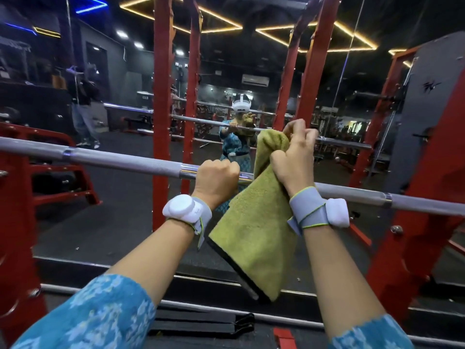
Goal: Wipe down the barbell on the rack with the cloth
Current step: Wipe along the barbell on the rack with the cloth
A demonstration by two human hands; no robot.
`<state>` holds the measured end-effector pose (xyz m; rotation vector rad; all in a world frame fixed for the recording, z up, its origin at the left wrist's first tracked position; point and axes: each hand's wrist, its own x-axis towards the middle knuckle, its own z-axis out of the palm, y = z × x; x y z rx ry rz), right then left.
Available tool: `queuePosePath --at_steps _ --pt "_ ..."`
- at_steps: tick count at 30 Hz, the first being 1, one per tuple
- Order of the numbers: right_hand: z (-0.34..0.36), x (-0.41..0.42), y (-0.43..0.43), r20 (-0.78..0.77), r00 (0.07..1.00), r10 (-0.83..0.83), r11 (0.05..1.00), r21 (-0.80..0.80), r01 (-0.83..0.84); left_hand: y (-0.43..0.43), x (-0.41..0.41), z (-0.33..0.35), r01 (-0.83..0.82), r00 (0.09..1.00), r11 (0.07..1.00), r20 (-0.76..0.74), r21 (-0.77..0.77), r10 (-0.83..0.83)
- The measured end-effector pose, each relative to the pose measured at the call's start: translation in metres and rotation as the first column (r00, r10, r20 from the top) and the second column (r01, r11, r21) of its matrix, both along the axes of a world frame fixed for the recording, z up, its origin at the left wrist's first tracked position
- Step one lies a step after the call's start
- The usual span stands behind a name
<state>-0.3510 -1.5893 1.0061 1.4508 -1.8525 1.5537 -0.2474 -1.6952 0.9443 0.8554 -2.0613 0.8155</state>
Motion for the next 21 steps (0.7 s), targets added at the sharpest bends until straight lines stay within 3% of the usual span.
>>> queuePosePath --at_steps 2,5,7,10,14,17,21 --pt "-0.007 0.003 -0.004 -0.079 0.996 -0.051 0.988 0.143 0.061 -0.001 0.000 0.000 0.007 1.000 1.000 0.004 0.014 -0.007" --pt "-0.029 0.004 -0.006 -0.187 0.961 -0.205 0.898 0.355 0.261 -0.003 -0.001 -0.001 0.003 1.000 0.998 0.026 0.067 -0.005" --pt "-0.039 0.003 -0.004 -0.241 0.931 -0.274 0.874 0.342 0.346 0.001 0.003 0.004 -0.012 1.000 0.998 0.027 0.067 0.011" --pt "-0.042 0.000 -0.003 -0.217 0.937 -0.275 0.884 0.326 0.335 0.000 0.011 0.009 0.056 0.990 0.985 0.115 0.166 -0.075" --pt "-0.044 -0.005 -0.008 -0.226 0.937 -0.266 0.907 0.270 0.323 -0.006 0.040 0.019 0.304 0.950 0.910 -0.012 0.280 -0.313" --pt "-0.050 -0.007 -0.010 -0.232 0.935 -0.267 0.930 0.192 0.313 -0.026 0.073 0.025 0.255 0.967 0.929 -0.097 0.268 -0.237" --pt "-0.047 0.002 -0.017 -0.289 0.924 -0.251 0.913 0.248 0.325 -0.043 0.107 0.024 0.053 0.984 0.950 -0.176 0.308 0.002"
